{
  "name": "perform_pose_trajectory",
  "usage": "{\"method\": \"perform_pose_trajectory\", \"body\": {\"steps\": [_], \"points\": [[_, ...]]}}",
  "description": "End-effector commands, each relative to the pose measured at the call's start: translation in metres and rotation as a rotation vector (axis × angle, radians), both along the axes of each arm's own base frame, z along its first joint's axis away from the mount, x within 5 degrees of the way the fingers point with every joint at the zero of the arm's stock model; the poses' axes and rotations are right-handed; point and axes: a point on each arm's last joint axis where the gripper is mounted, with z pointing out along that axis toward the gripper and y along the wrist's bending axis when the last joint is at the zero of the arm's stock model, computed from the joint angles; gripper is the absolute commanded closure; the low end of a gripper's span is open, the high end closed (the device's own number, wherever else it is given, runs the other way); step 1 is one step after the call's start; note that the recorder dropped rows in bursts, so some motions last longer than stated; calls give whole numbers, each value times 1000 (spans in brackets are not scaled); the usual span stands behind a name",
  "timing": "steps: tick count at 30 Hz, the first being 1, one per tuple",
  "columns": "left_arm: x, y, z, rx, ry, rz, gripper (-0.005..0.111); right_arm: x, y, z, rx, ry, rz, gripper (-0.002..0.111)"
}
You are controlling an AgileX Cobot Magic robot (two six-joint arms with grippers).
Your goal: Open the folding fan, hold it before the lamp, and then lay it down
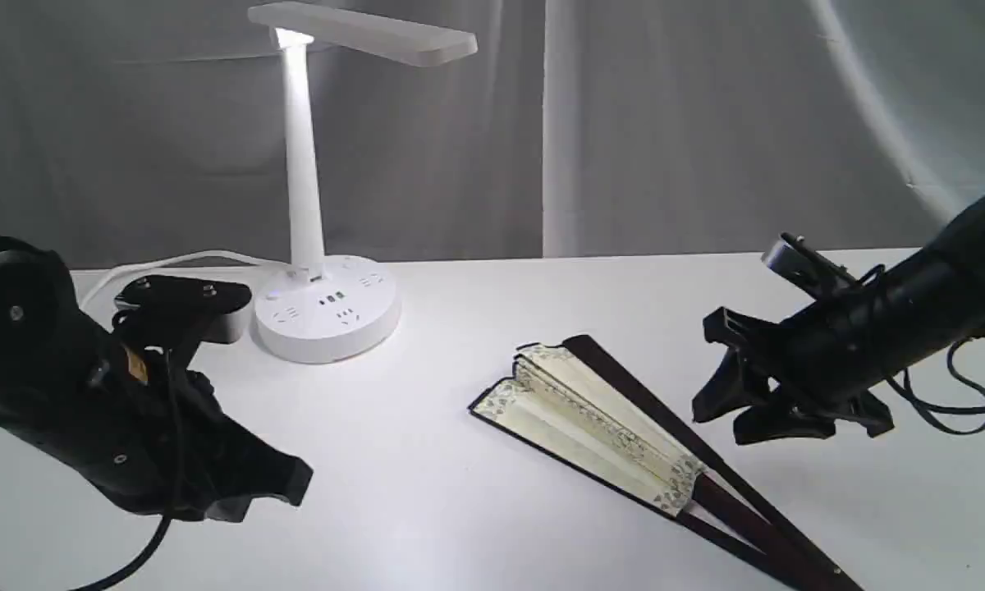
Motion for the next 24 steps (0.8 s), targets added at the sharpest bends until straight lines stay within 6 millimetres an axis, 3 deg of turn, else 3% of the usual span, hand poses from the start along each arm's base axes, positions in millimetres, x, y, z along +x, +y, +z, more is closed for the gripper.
{"method": "perform_pose_trajectory", "body": {"steps": [1, 6, 16, 24], "points": [[2, -4, 3, -47, -21, 33, 107, 3, 0, -7, 31, -8, -4, 66], [3, -6, 3, -70, -26, 50, 107, 7, 6, -13, 122, -43, 9, 66], [3, -6, 3, -70, -26, 50, 107, 8, 6, -40, 117, 4, 0, 66], [4, -6, 4, -73, -36, 51, 107, 7, 8, -41, 111, -34, 51, 66]]}}
